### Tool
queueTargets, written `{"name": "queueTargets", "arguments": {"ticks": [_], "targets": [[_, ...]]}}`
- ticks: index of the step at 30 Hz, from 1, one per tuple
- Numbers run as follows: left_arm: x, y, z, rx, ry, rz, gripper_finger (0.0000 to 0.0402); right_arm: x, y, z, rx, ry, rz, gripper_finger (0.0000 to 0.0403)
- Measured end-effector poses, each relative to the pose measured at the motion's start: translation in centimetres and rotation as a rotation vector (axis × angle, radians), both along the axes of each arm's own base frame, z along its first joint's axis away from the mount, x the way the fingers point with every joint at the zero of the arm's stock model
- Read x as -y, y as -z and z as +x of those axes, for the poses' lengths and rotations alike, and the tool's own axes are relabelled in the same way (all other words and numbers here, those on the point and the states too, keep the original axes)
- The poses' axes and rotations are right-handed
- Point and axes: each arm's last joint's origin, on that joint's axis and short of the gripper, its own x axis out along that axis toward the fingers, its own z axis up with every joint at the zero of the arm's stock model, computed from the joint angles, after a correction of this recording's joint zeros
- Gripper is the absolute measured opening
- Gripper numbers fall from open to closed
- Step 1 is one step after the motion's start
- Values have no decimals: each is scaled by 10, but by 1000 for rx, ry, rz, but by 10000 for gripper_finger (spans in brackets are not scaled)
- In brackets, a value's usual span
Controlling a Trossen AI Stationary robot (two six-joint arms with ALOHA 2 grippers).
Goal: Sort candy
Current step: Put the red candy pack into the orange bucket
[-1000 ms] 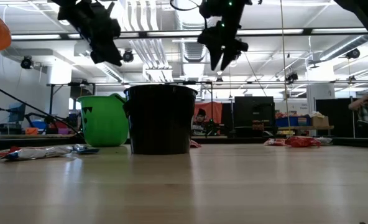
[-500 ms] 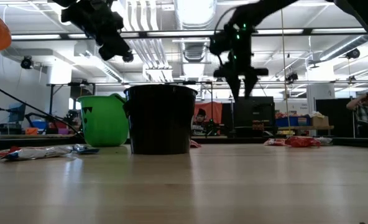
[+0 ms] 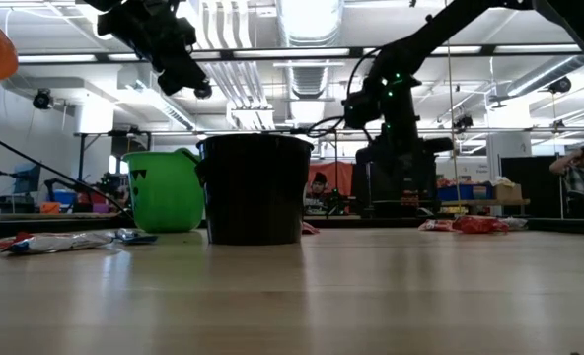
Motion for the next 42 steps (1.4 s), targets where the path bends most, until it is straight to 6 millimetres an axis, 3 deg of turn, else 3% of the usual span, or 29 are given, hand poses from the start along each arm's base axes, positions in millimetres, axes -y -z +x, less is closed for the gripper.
{"name": "queueTargets", "arguments": {"ticks": [14,20,25,30,36,42], "targets": [[0,0,0,-1,2,3,140,0,2,-3,32,400,-23,206],[1,1,-1,-14,26,16,140,-4,24,-17,-37,546,0,206],[4,4,-2,-39,54,19,140,-15,48,-29,-98,563,57,206],[4,4,-2,-40,66,34,139,-8,60,-16,131,515,71,206],[4,4,-2,-42,66,32,139,-5,54,-15,122,484,57,206],[4,4,-2,-42,67,33,139,-1,35,-20,71,467,-3,206]]}}
